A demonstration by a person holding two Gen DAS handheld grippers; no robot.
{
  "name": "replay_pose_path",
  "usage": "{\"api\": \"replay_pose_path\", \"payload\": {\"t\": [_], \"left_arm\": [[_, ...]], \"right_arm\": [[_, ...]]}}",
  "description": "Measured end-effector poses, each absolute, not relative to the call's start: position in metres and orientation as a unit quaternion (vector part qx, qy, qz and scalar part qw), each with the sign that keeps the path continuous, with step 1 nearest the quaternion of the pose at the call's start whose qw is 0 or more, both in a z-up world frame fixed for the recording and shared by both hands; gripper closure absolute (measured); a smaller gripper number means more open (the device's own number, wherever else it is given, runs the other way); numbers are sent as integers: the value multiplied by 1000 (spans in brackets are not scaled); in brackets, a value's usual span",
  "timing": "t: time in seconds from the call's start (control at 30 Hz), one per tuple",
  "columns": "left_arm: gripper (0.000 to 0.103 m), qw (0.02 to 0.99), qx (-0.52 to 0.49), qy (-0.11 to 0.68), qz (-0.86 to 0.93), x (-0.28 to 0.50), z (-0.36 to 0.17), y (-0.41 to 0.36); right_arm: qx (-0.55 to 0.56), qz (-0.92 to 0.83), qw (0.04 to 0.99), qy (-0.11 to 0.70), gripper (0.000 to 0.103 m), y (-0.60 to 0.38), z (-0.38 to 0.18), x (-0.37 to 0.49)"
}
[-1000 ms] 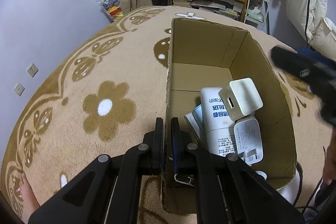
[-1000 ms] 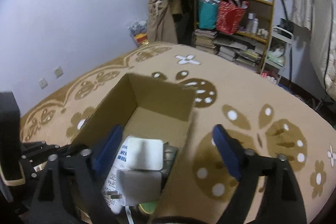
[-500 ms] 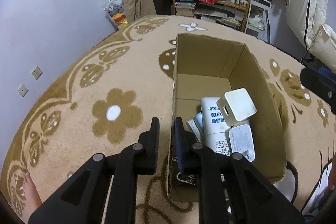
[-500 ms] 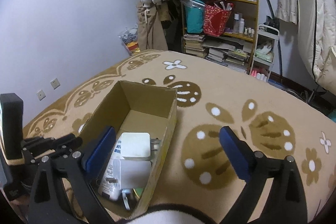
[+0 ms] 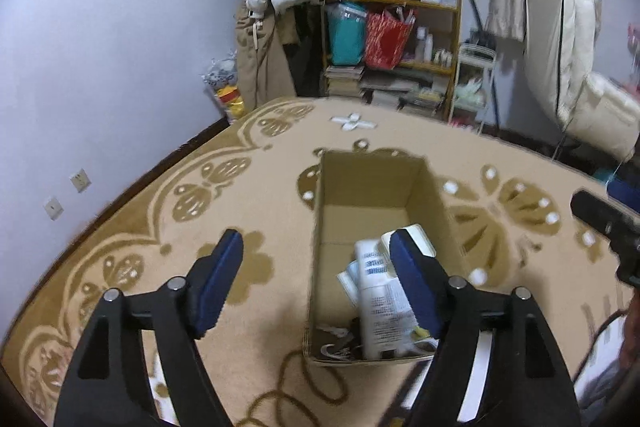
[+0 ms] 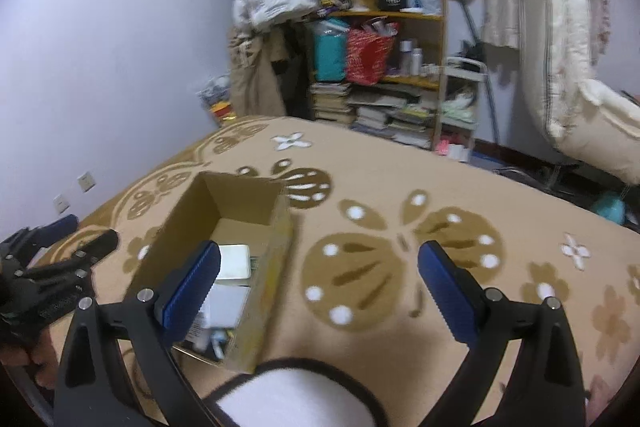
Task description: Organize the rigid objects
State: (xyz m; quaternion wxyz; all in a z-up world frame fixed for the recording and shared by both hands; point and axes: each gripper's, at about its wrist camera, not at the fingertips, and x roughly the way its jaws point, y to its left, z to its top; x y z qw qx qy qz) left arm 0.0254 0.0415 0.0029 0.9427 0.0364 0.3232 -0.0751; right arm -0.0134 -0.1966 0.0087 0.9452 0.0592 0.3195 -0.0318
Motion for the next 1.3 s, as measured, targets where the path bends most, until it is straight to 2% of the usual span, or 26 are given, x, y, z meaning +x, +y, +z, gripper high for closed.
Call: {"api": "replay_pose_path", "payload": {"t": [0.13,0.23,0.63,0.87,1.3], "left_arm": [[8,955,38,282,-84,5,23,35],[0,961,44,261,-80,-8,38,30],[0,972,39,208,-98,-63,77,24],[0,967,79,213,-116,-85,72,2],[0,960,89,235,-122,-92,59,-7]], "right_arm": [[85,-49,947,306,0,-216,19,-37],[90,-62,949,295,0,-225,28,-51],[72,-87,956,271,0,-230,50,-110],[79,-102,954,270,0,-242,44,-135],[98,-102,956,255,0,-259,41,-147]]}}
